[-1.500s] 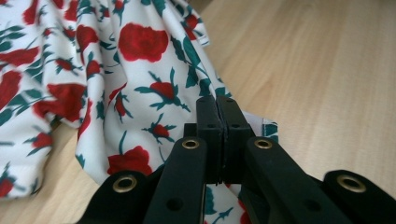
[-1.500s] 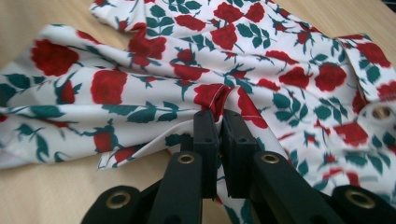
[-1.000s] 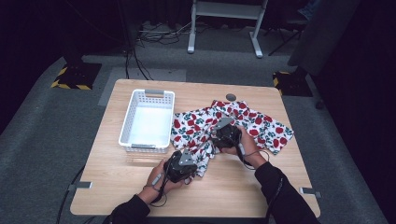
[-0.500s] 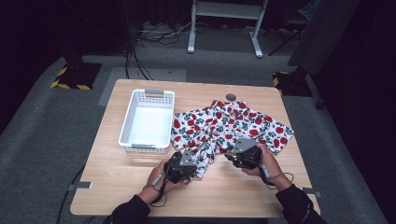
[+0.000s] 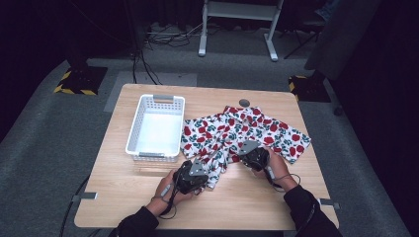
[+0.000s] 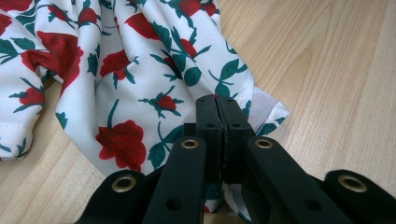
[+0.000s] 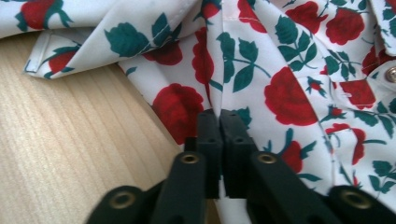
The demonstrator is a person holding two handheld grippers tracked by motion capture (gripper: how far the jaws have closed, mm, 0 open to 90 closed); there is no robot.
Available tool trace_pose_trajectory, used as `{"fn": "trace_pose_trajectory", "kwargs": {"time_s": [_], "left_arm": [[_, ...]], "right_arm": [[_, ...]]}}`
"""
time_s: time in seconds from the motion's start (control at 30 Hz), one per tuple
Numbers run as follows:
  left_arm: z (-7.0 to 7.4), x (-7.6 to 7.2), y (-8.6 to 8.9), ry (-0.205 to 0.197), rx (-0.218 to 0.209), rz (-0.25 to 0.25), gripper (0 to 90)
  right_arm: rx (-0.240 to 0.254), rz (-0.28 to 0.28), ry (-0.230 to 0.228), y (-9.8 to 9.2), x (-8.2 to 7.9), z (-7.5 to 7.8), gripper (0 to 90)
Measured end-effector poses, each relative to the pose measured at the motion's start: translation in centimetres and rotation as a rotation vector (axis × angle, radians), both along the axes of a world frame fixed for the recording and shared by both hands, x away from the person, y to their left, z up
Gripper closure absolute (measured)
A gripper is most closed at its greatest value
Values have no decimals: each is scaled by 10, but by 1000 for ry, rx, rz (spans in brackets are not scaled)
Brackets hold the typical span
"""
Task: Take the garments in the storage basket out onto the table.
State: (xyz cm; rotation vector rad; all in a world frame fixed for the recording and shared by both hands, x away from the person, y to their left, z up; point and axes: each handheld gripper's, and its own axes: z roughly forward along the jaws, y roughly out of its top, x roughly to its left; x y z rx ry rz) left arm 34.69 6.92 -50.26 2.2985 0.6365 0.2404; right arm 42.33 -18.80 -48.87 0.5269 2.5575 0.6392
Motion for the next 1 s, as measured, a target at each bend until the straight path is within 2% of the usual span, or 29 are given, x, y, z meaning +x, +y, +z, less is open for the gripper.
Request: {"fn": "trace_pose_trajectory", "kwargs": {"time_s": [0.13,0.3,0.4,0.53,0.67,0.77,0.83,0.93,1.0], "left_arm": [[1,-1,-1,-5,8,-3,883],[6,-4,0,-20,-1,-12,888],[12,-6,1,-38,-20,-13,888],[23,-14,0,-60,-58,-33,888],[33,-24,-6,-84,-81,-70,887],[36,-28,-9,-94,-81,-85,887],[36,-28,-9,-100,-80,-88,887],[35,-28,-9,-98,-83,-90,868],[34,-28,-10,-97,-72,-87,781]], "right_arm": [[40,-15,-11,-6,1,10,900],[118,-42,-48,-21,-2,37,900],[160,-54,-41,-32,-7,53,900],[162,-47,-20,-45,-18,71,900],[149,-47,22,-57,-27,83,900],[141,-73,44,-64,-26,85,883],[131,-103,35,-67,-24,81,860],[129,-150,-11,-66,-21,70,812],[120,-153,-34,-62,-19,59,772]]}}
